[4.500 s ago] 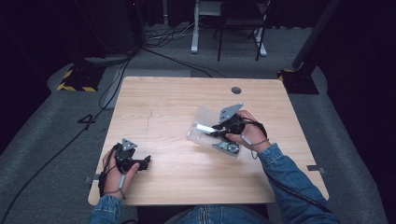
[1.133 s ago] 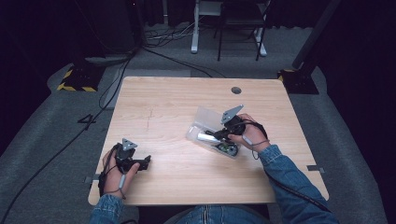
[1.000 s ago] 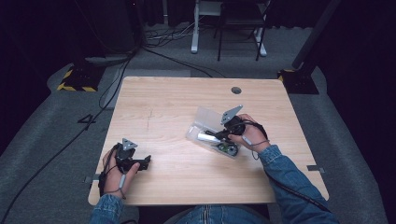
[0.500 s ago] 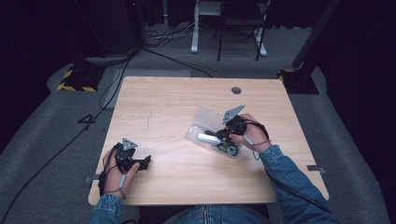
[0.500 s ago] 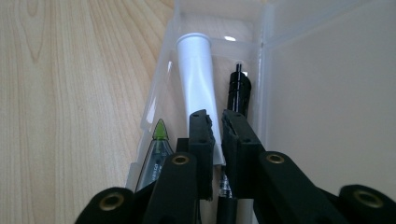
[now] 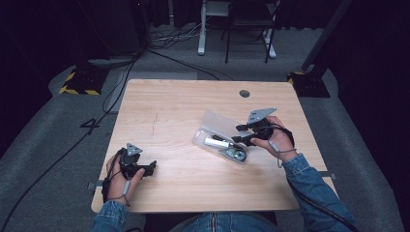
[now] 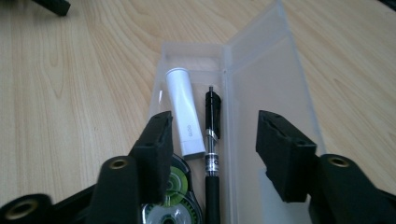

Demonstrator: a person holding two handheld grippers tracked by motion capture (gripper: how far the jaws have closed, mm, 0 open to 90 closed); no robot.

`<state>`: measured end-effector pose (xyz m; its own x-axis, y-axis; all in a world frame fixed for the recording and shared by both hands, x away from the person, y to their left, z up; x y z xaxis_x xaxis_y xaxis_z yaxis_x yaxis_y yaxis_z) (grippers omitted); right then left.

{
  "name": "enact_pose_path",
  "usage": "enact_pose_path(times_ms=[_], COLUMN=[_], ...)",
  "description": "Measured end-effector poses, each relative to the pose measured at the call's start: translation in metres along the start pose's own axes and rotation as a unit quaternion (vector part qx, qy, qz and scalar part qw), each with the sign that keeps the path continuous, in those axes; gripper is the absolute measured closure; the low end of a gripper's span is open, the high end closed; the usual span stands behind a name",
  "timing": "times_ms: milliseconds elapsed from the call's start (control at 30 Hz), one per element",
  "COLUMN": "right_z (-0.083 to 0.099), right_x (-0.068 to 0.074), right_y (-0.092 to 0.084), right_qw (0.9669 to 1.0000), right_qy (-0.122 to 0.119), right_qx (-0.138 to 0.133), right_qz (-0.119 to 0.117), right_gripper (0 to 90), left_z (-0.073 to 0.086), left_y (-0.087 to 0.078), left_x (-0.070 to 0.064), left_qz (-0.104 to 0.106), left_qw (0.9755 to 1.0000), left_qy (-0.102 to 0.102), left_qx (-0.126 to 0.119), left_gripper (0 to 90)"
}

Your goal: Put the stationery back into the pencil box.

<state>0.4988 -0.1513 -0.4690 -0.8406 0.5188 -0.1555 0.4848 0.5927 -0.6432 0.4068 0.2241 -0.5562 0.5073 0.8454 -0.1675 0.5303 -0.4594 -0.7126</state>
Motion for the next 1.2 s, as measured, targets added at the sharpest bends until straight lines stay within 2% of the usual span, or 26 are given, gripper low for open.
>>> enact_pose_path(times_ms=[333, 667, 1000, 1200], right_z=[0.024, 0.055, 0.089, 0.109], right_x=[-0.019, -0.026, -0.025, -0.024], right_y=[-0.037, -0.065, -0.080, -0.082], right_qw=[0.9979, 0.9937, 0.9891, 0.9869], right_qy=[0.045, 0.080, 0.107, 0.115], right_qx=[-0.012, -0.005, 0.007, 0.018], right_qz=[0.044, 0.077, 0.101, 0.112], right_gripper=[40.1, 36.5, 33.9, 32.2], left_z=[0.000, 0.001, 0.001, 0.000], left_y=[0.000, -0.001, -0.001, 0.000], left_x=[0.000, 0.000, 0.000, 0.000], left_qz=[0.002, 0.004, 0.004, 0.003], left_qw=[1.0000, 1.0000, 1.0000, 1.0000], left_qy=[0.001, 0.003, 0.004, 0.002], left_qx=[0.000, 0.001, 0.002, 0.001], left_gripper=[8.0, 8.0, 8.0, 6.9])
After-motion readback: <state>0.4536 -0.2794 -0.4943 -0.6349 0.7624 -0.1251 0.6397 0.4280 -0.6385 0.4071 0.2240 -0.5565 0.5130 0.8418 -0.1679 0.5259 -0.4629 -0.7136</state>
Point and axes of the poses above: each handheld gripper's, and its own axes: y roughly forward along the jaws, z roughly out of its underside, x roughly to its left, the point moved 7 cm from there along y, roughly forward along the jaws, and after that the axes turned 11 degrees about z, right-handed, at the moved point
